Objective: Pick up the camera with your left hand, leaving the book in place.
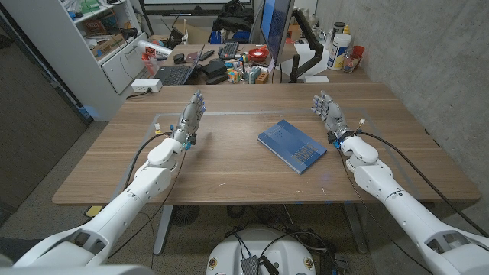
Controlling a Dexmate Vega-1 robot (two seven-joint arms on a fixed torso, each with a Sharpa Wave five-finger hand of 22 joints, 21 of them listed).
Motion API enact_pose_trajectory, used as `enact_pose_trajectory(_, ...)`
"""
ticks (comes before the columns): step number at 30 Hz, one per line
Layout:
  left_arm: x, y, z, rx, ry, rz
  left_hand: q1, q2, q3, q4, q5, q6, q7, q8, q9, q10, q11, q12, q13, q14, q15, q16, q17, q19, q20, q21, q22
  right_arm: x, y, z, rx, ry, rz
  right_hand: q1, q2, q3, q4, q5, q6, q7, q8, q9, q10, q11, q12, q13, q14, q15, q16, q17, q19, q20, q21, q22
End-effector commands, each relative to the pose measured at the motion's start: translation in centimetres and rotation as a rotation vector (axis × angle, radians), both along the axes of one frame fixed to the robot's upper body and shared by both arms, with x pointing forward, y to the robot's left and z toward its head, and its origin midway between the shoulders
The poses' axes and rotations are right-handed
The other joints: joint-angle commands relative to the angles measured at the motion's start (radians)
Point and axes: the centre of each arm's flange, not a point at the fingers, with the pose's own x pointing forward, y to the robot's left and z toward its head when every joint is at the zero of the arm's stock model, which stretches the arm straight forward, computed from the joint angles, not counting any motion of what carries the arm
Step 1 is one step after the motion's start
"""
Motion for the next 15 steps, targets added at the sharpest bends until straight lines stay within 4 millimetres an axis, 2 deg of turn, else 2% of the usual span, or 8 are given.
enact_pose_trajectory(1, -0.24, 0.3, -0.12, -0.001, 0.009, 0.003, 0.011, 0.003, 0.006, 0.0, 0.005, -0.007, 0.002, 0.005, 0.002, -0.071, -0.003, 0.004, 0.004, -0.091, -0.002, 0.005, 0.002, -0.071, -0.087, 0.003, 0.003, -0.07, -0.33, -0.37, 0.011, 0.015, -0.009, 0.007, -0.001, 0.005, -0.002, 0.006, 0.006, -0.001, 0.005, 0.005, 0.005, 0.0, 0.005, 0.003, 0.007, 0.004, 0.005, 0.004, 0.004, -0.036, 0.003, 0.001)
enact_pose_trajectory(15, -0.58, 0.53, -0.4, -0.004, 0.008, 0.008, 0.013, 0.005, 0.003, -0.001, 0.008, -0.01, 0.002, 0.003, 0.002, -0.078, -0.003, 0.001, 0.004, -0.097, 0.001, 0.002, 0.002, -0.083, -0.08, -0.001, 0.003, 0.26, -0.28, -0.54, 0.01, 0.02, -0.004, 0.007, 0.0, 0.004, -0.003, 0.006, 0.006, -0.001, 0.004, 0.005, 0.007, 0.003, 0.004, 0.003, 0.006, 0.004, 0.004, 0.004, 0.005, -0.033, -0.002, 0.001)
